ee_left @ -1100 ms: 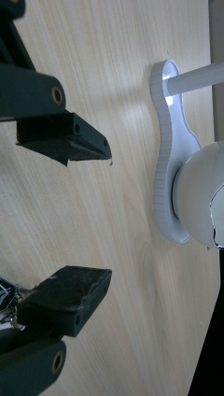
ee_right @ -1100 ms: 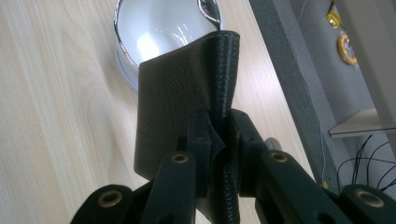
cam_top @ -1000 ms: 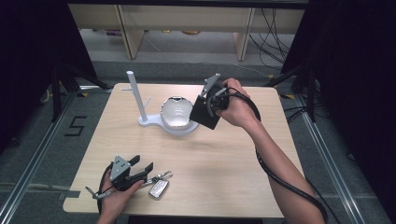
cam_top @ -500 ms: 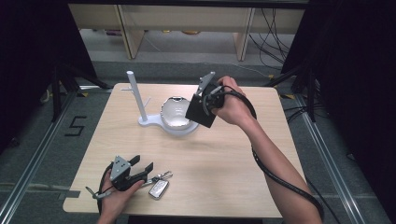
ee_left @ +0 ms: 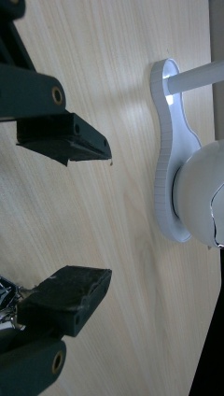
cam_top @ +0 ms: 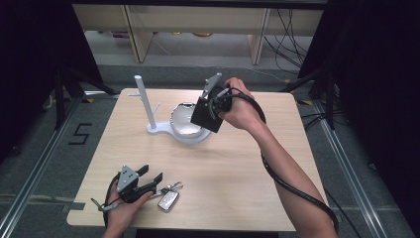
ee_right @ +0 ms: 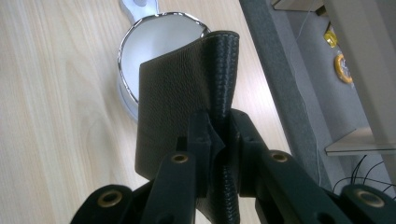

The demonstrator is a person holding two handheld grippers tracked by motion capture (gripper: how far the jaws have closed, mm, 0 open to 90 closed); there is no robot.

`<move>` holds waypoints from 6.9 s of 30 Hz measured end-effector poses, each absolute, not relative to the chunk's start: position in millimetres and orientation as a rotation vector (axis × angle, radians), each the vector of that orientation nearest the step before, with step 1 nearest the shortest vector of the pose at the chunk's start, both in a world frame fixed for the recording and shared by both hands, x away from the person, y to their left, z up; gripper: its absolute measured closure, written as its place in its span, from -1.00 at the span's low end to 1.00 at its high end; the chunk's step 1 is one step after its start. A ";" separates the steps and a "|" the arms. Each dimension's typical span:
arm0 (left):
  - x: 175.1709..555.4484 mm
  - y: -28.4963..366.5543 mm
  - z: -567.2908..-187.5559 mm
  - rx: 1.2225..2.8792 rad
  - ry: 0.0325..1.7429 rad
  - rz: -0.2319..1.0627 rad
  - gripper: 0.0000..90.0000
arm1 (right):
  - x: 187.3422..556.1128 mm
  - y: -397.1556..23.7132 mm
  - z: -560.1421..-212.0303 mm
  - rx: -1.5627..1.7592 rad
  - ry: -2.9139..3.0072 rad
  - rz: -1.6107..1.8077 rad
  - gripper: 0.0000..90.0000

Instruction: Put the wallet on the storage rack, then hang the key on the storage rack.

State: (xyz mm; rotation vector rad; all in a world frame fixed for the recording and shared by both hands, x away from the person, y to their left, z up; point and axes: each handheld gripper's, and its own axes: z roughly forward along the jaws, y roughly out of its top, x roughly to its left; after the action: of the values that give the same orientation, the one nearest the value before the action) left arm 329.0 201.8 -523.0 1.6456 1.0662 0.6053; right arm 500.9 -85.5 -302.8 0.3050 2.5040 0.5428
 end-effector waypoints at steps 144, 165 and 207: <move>329.7 200.9 -523.2 1.647 1.099 0.583 -0.18 | 461.5 -176.3 -429.3 0.892 2.599 0.874 0.43; 331.2 204.9 -493.3 1.656 1.150 0.512 -0.12 | 419.7 -249.5 -483.3 1.216 2.466 1.052 0.39; 378.5 137.9 -467.2 2.462 0.980 0.073 -0.03 | 415.4 -271.2 -481.0 1.320 2.482 1.034 0.32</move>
State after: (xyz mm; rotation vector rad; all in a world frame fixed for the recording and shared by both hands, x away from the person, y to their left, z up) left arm 378.5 137.9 -467.2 2.4615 0.9799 0.0734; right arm 415.4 -271.2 -481.0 1.3204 2.4817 1.0344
